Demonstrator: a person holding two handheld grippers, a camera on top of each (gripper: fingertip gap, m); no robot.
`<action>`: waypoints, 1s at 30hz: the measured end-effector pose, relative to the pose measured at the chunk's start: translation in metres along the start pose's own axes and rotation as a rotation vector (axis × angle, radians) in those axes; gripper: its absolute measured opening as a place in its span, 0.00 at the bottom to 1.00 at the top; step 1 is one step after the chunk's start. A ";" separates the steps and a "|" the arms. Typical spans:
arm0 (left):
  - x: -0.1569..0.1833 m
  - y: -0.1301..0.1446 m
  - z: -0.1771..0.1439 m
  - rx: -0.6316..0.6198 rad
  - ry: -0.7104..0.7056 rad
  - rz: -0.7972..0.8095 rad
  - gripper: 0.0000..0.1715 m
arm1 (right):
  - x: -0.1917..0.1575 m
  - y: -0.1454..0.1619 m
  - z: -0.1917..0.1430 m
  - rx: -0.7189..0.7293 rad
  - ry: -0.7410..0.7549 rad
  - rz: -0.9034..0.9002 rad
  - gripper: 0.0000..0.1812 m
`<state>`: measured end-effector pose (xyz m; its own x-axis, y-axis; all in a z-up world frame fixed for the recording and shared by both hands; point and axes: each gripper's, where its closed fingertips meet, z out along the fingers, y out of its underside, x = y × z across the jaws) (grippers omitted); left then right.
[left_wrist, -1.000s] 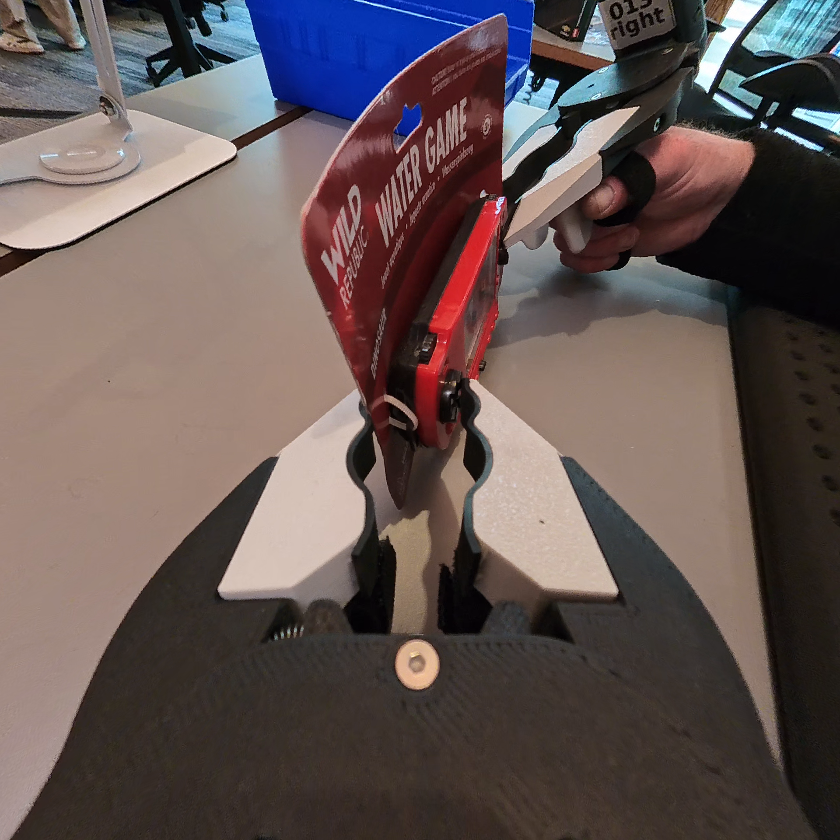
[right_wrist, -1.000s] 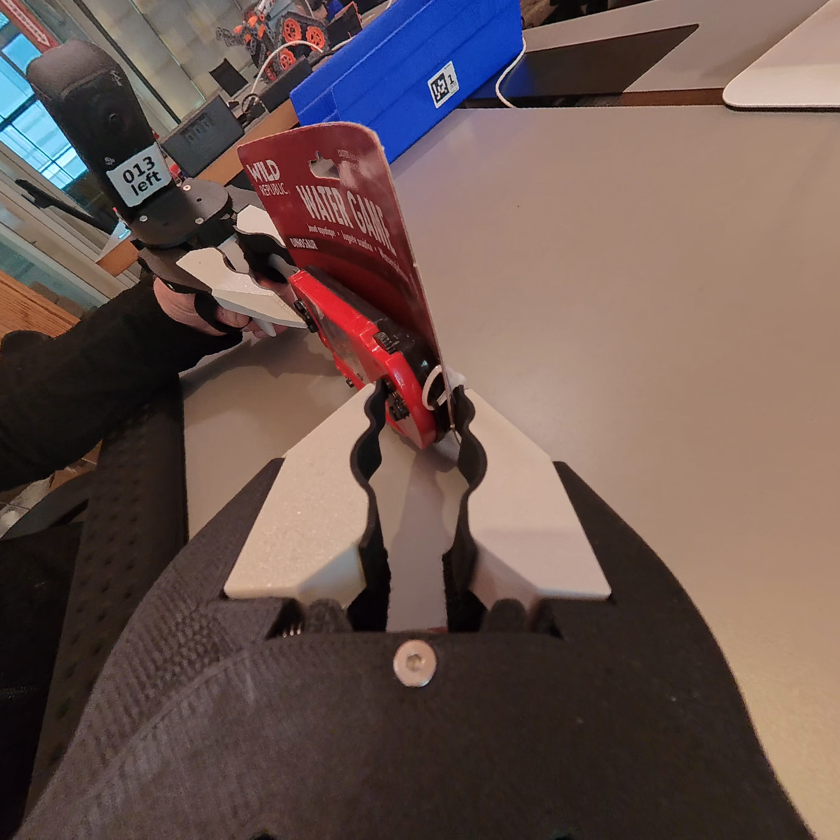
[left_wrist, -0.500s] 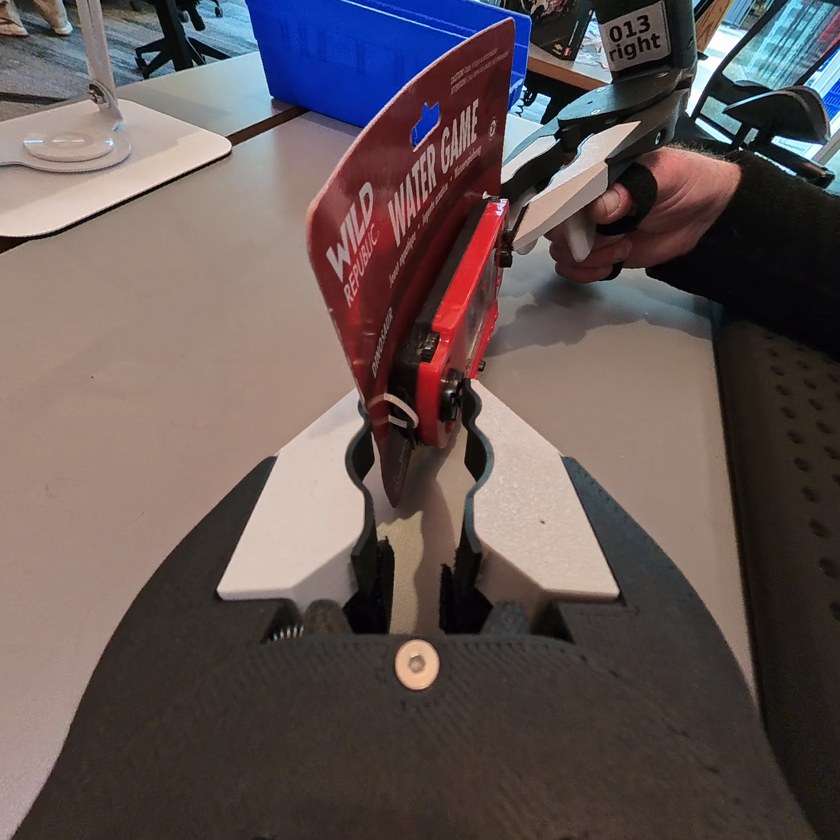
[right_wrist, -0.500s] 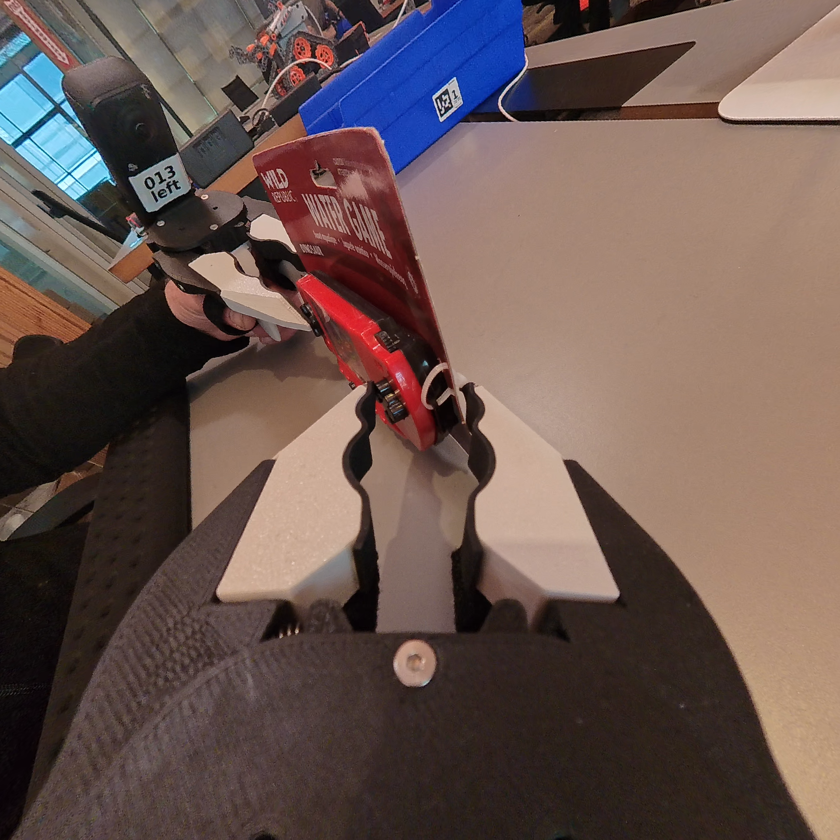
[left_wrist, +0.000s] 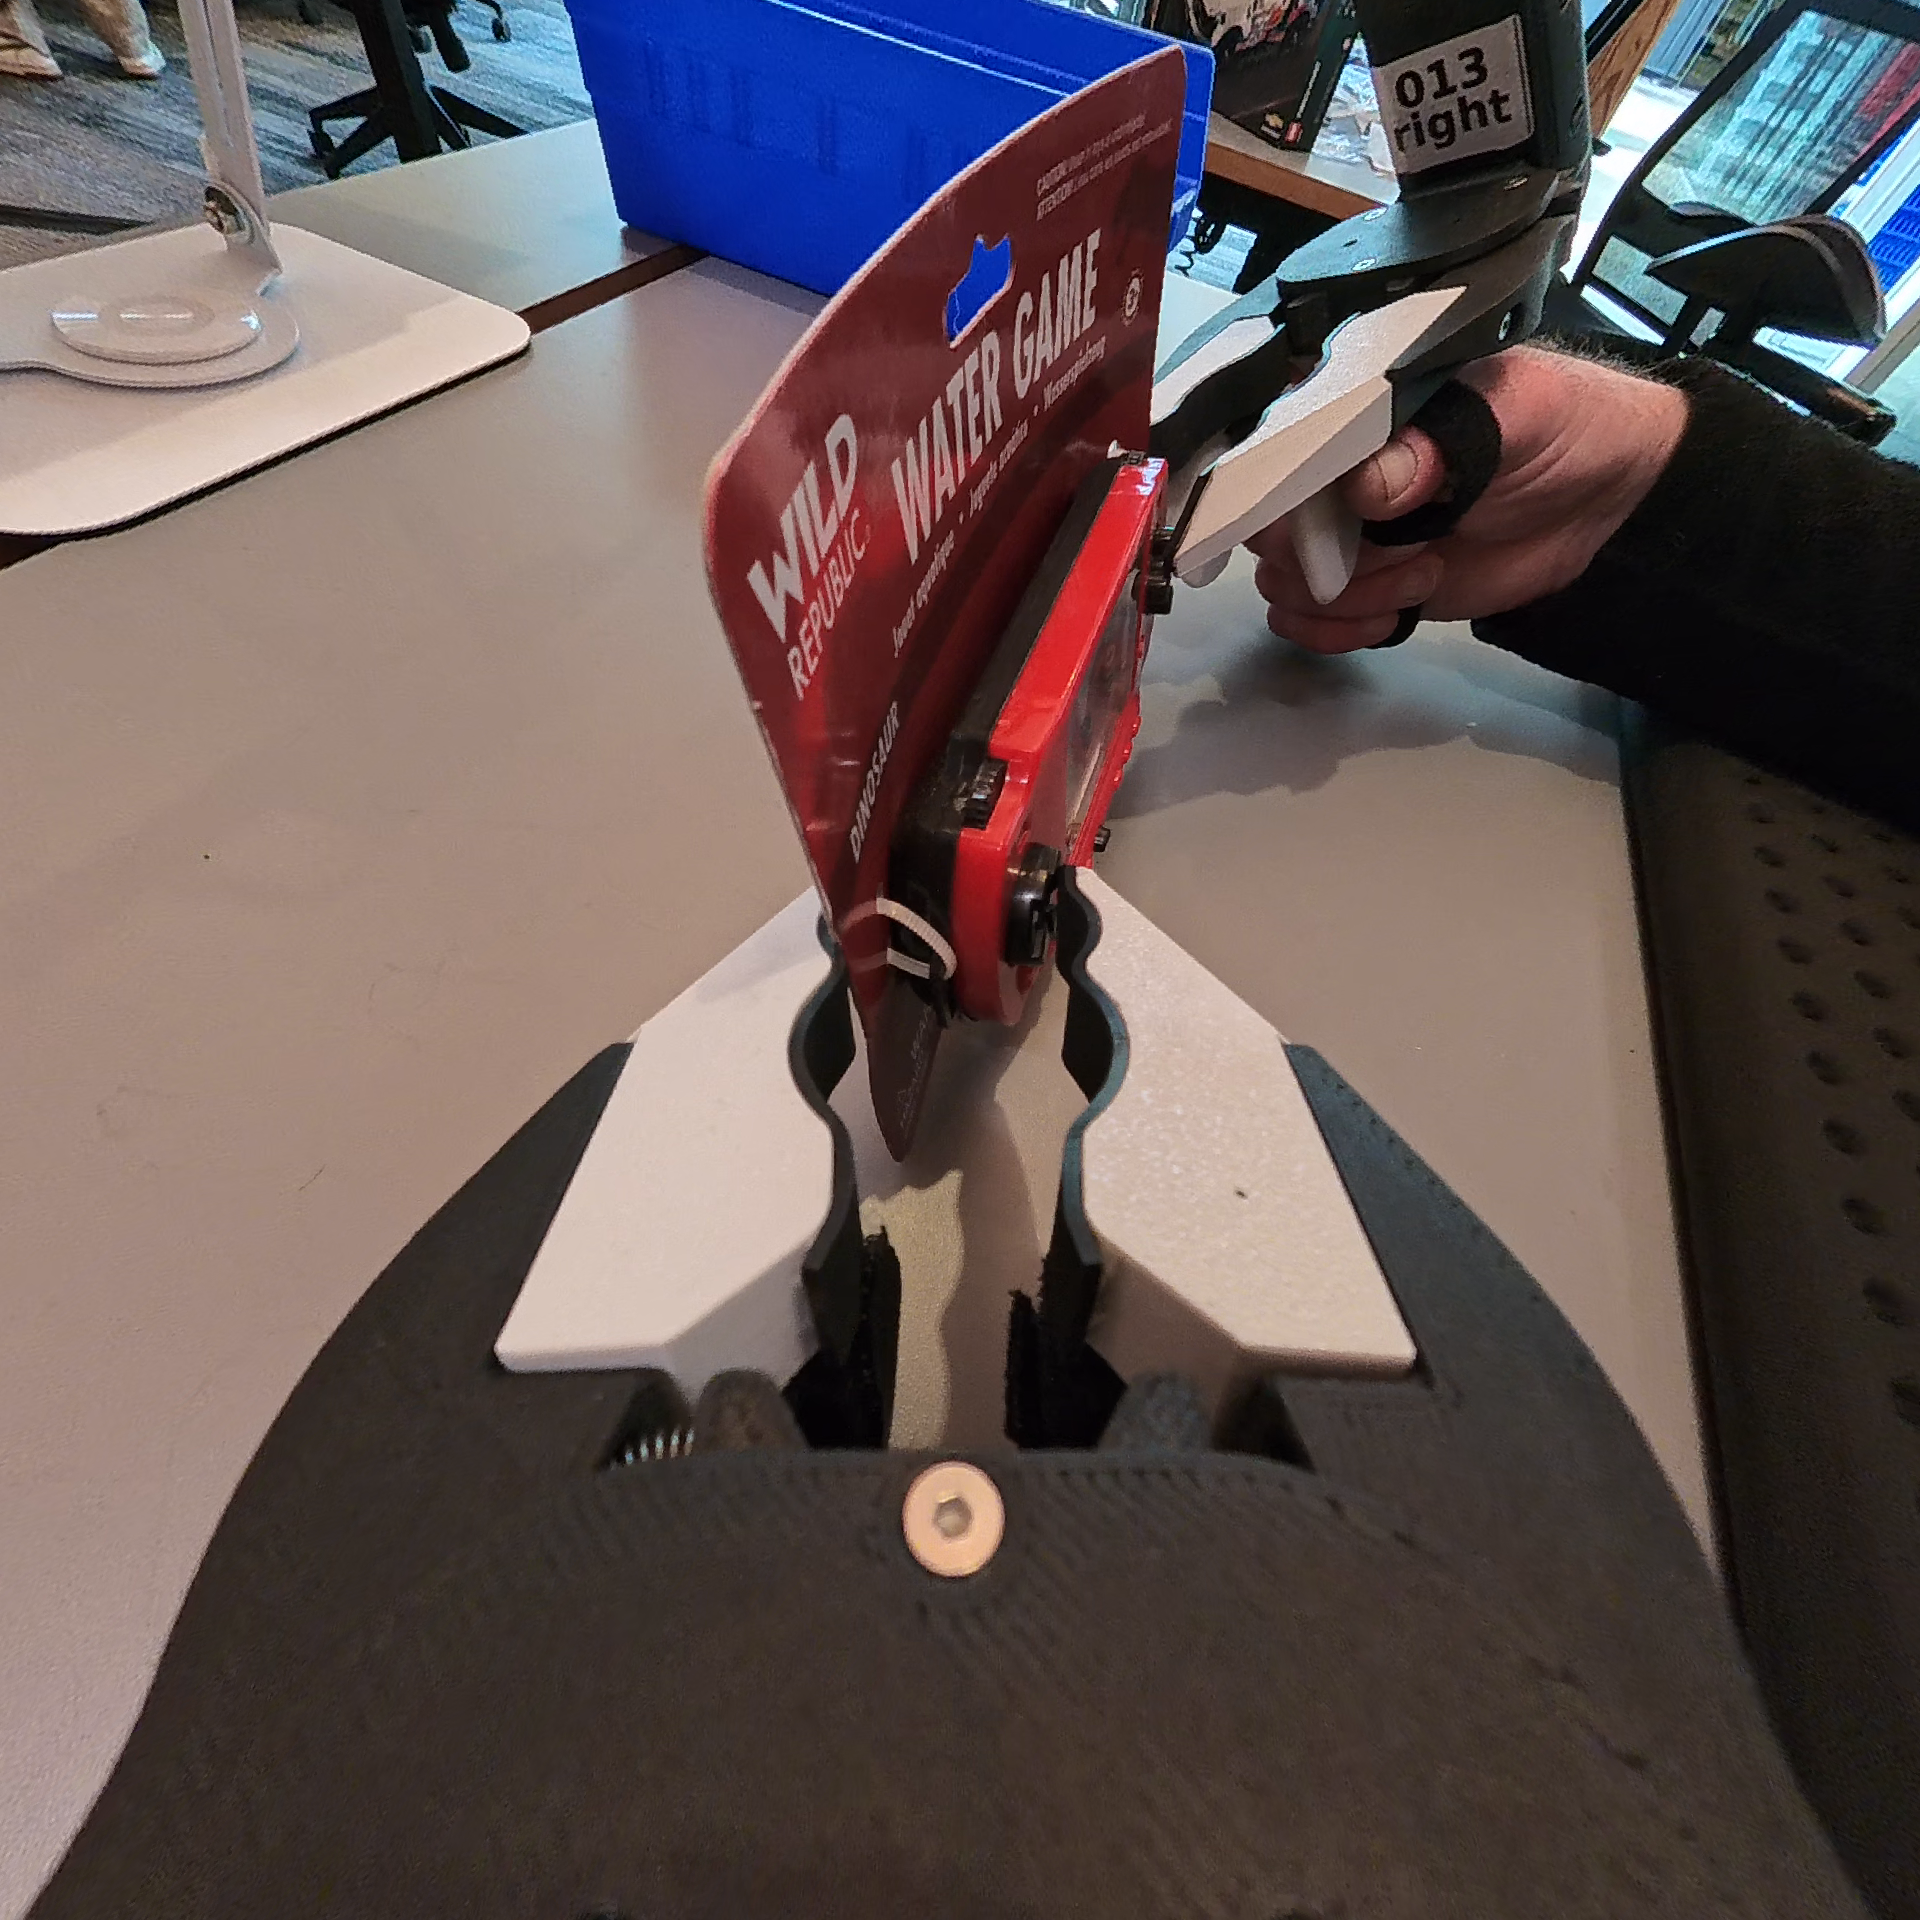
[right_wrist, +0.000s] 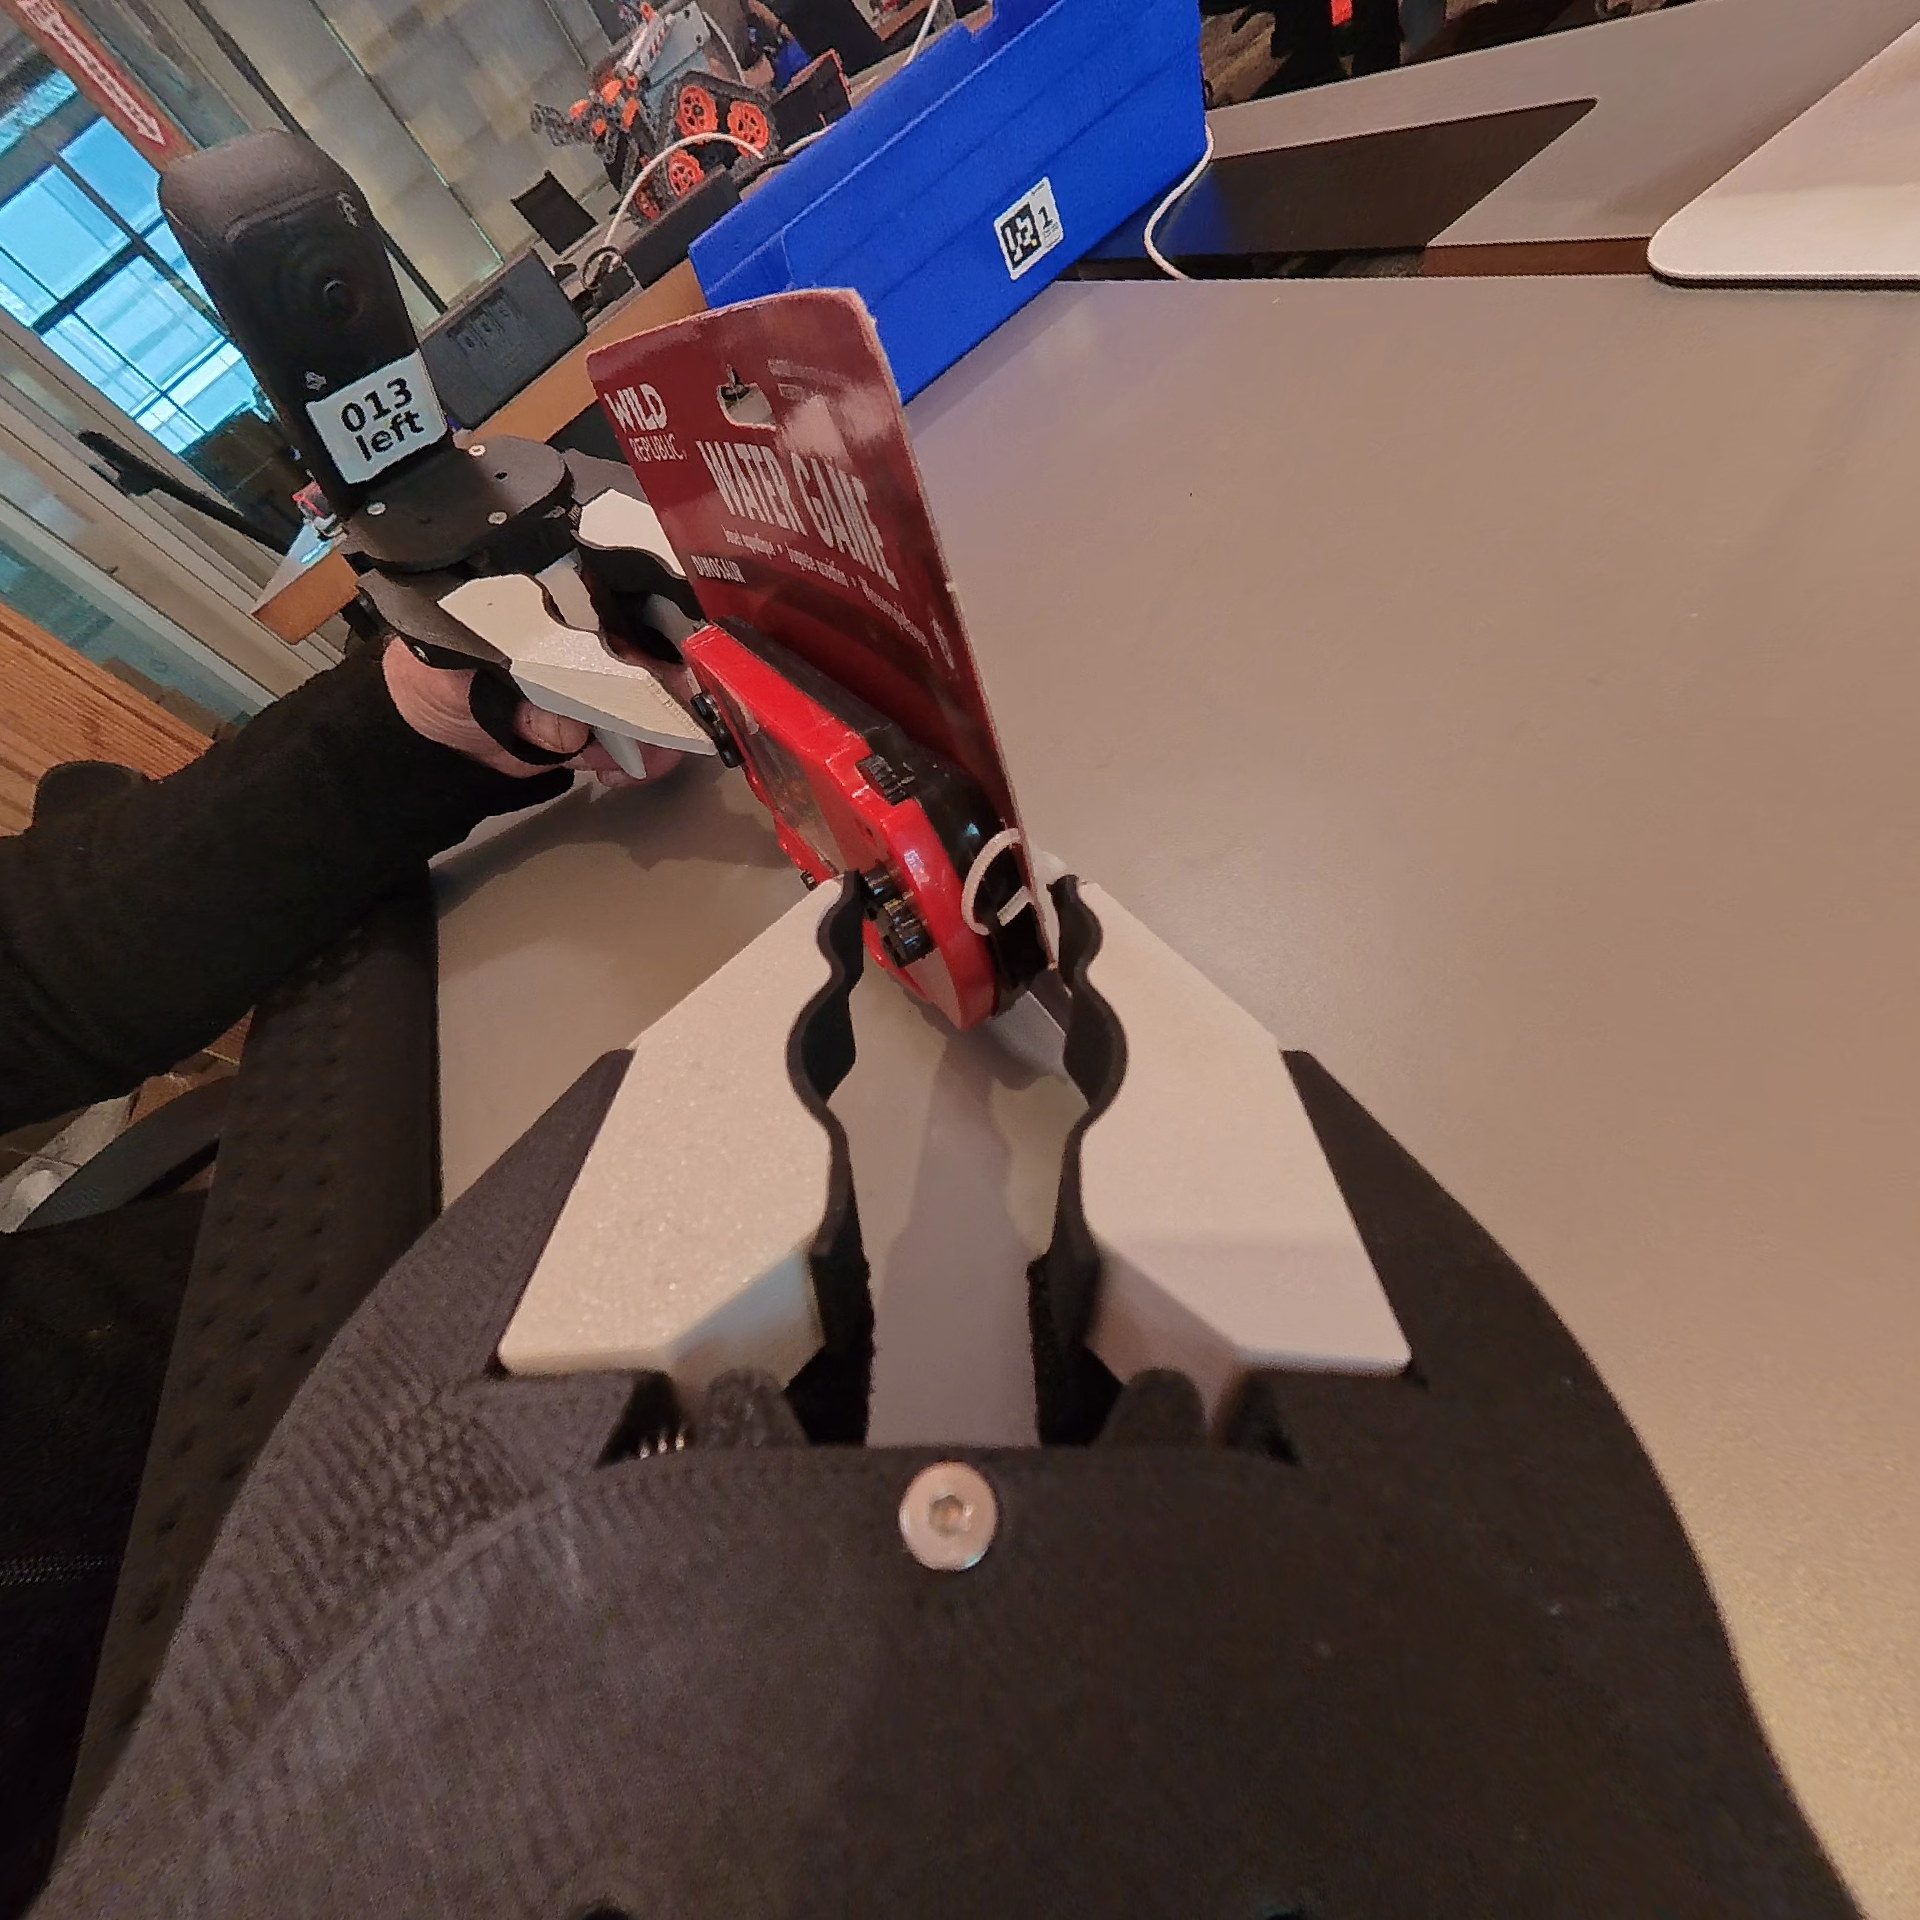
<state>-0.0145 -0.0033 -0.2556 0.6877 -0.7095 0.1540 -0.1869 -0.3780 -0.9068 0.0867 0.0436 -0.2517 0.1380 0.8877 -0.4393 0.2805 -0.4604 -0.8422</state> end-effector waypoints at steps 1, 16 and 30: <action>0.000 0.000 0.000 0.000 -0.002 -0.001 0.20 | 0.000 0.000 0.000 -0.002 0.000 -0.002 0.18; 0.001 0.001 -0.001 -0.007 0.004 0.001 0.20 | 0.000 0.002 0.002 -0.017 0.009 0.012 0.19; 0.001 0.000 0.000 -0.005 0.007 -0.009 0.20 | 0.000 0.001 0.002 -0.013 0.000 0.017 0.20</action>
<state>-0.0137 -0.0043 -0.2557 0.6846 -0.7100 0.1652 -0.1839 -0.3875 -0.9033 0.0856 0.0428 -0.2534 0.1429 0.8797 -0.4535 0.2904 -0.4753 -0.8305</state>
